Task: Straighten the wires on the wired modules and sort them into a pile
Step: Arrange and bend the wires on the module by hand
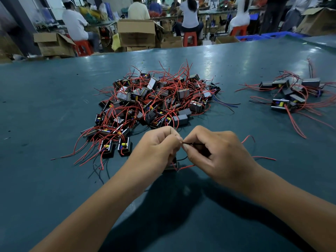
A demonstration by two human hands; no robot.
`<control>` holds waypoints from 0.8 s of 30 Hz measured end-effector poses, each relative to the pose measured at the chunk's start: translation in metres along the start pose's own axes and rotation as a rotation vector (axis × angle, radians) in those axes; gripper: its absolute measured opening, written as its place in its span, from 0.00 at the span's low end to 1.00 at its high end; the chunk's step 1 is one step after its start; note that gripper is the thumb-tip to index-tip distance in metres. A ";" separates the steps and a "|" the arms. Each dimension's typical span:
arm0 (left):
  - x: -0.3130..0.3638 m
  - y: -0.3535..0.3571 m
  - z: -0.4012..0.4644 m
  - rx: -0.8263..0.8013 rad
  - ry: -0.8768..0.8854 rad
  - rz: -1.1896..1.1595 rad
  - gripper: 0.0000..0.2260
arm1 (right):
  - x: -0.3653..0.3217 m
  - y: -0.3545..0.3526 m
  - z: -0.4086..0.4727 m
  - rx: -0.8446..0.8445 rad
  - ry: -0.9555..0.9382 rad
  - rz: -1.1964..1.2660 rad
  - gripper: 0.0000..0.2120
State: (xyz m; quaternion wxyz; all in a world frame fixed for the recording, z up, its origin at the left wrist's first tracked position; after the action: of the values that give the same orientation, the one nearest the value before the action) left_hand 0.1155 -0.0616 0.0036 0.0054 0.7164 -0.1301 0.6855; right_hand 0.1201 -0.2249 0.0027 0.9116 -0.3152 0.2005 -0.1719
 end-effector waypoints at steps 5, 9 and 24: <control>-0.009 -0.008 0.008 -0.057 0.091 0.162 0.03 | 0.016 0.002 -0.003 0.039 0.217 0.274 0.04; -0.014 -0.006 0.009 -0.094 0.121 0.158 0.06 | 0.020 0.002 -0.003 0.033 0.249 0.332 0.03; -0.005 -0.027 0.010 0.078 0.141 0.208 0.02 | 0.037 -0.014 0.000 0.191 0.296 0.177 0.01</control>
State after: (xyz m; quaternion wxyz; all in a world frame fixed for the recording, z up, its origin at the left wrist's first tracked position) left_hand 0.1308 -0.0367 0.0028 -0.0844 0.6488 -0.1764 0.7354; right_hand 0.1497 -0.2514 0.0018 0.9095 -0.1796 0.3420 -0.1536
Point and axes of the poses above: each hand's wrist, its own z-axis towards the middle knuckle, its own y-axis out of the palm, x = y × z, the point moved 2 cm from there along z, towards the middle knuckle, and after that the axes turned 9 degrees about -y, right-handed, at the moved point
